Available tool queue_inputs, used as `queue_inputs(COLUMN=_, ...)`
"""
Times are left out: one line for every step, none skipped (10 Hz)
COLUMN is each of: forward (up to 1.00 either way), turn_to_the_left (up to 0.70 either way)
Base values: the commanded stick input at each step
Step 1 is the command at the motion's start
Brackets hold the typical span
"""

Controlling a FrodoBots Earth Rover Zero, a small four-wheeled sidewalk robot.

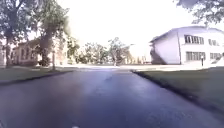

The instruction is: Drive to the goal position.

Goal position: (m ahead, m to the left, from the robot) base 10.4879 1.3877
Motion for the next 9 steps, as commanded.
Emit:
queue_inputs(forward=0.5, turn_to_the_left=0.0)
queue_inputs(forward=0.5, turn_to_the_left=0.0)
queue_inputs(forward=0.5, turn_to_the_left=0.0)
queue_inputs(forward=0.5, turn_to_the_left=0.0)
queue_inputs(forward=0.5, turn_to_the_left=0.0)
queue_inputs(forward=0.5, turn_to_the_left=-0.3)
queue_inputs(forward=0.5, turn_to_the_left=-0.49)
queue_inputs(forward=0.5, turn_to_the_left=-0.5)
queue_inputs(forward=0.5, turn_to_the_left=-0.14)
